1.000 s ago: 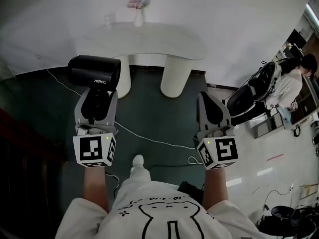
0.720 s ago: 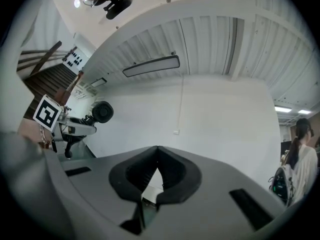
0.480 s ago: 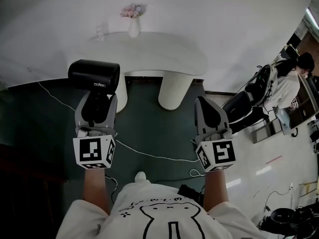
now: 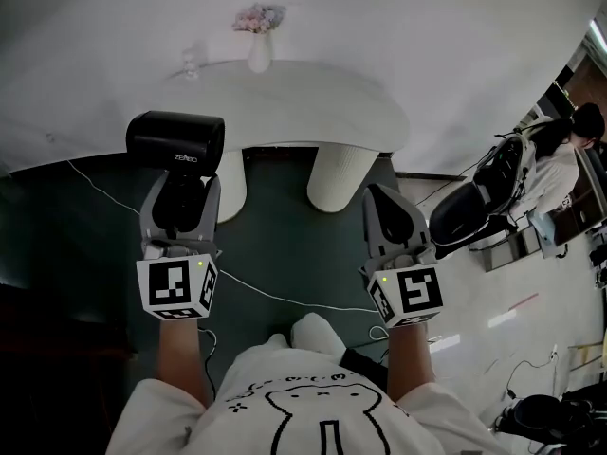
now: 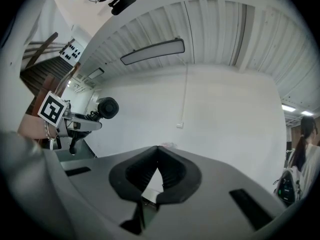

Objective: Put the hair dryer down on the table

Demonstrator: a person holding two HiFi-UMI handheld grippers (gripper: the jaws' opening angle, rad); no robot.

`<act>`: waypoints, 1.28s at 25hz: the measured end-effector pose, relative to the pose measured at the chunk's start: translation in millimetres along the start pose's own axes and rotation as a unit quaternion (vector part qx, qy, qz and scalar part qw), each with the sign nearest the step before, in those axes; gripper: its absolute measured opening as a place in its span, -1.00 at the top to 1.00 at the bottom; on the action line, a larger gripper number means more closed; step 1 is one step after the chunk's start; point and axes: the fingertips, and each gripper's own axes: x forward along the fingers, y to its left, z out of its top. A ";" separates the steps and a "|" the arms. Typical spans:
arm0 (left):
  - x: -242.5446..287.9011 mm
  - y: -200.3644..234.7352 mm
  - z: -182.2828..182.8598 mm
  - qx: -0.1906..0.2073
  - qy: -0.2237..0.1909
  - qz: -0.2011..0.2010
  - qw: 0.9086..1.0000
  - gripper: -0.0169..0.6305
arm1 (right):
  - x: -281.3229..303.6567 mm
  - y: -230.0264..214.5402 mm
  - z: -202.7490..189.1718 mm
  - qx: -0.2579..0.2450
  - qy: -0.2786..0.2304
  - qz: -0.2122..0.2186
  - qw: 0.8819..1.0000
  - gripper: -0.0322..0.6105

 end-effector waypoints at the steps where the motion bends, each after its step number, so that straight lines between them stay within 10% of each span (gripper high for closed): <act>1: 1.3 2.9 -2.9 -0.001 0.002 0.001 1.000 0.17 | 4.0 0.5 -0.4 -0.001 0.001 0.002 1.000 0.90; 20: 57.6 93.8 -37.1 0.003 0.007 0.075 0.997 0.17 | 141.0 25.5 -17.2 0.008 -0.018 0.075 0.997 0.90; 32: 220.3 164.3 -98.4 0.002 0.027 0.075 0.997 0.17 | 326.4 -7.8 -58.5 0.018 0.000 0.086 0.996 0.90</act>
